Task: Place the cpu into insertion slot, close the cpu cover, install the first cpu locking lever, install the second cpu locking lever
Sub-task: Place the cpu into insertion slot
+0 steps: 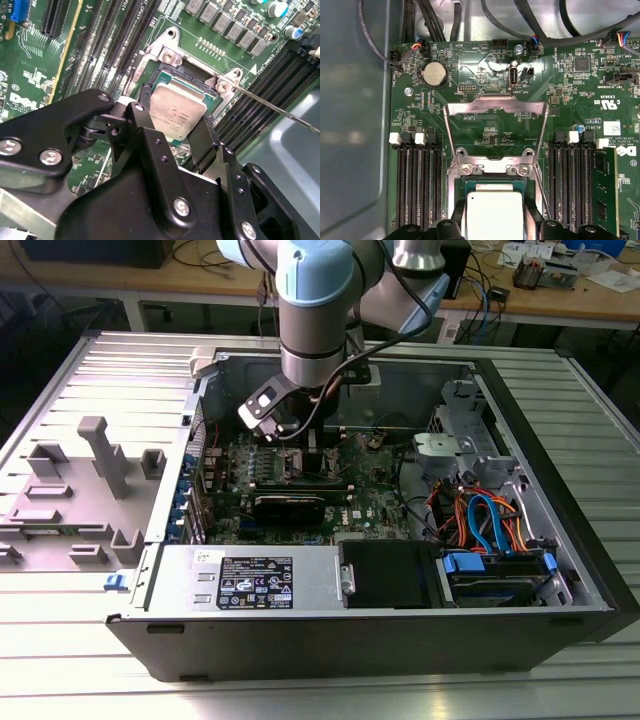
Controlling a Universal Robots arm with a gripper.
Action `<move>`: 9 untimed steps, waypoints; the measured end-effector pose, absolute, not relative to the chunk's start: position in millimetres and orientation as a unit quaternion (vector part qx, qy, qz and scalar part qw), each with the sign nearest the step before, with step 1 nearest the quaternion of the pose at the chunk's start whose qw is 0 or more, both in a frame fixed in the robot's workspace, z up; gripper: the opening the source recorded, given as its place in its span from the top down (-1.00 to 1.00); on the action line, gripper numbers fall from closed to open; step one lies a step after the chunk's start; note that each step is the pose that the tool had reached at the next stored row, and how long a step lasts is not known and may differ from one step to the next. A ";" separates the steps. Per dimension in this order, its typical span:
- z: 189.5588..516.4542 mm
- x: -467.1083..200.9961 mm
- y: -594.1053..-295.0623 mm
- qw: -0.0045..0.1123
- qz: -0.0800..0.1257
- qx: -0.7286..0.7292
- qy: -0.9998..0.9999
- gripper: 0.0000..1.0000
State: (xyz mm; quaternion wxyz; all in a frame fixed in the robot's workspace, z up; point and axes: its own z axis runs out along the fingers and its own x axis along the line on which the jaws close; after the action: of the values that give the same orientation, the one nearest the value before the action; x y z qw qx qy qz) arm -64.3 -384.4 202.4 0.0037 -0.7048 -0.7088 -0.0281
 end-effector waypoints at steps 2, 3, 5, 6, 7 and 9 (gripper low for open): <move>202.3 -64.3 -384.7 0.004 -0.028 -0.705 -0.709 -0.09; 202.3 -64.3 -384.7 0.004 -0.028 -0.705 -0.709 -0.09; 201.9 -64.3 -384.8 0.004 -0.028 -0.705 -0.709 -0.09; 201.7 -64.3 -384.8 0.004 -0.028 -0.705 -0.709 -0.09; 201.6 -64.3 -384.8 0.004 -0.028 -0.705 -0.709 -0.09; 201.5 -64.3 -384.8 0.004 -0.028 -0.705 -0.708 -0.09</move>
State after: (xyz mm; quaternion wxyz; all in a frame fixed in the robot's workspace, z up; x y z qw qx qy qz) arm -64.3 -384.8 201.5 0.0037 -0.7055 -0.7081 -0.0280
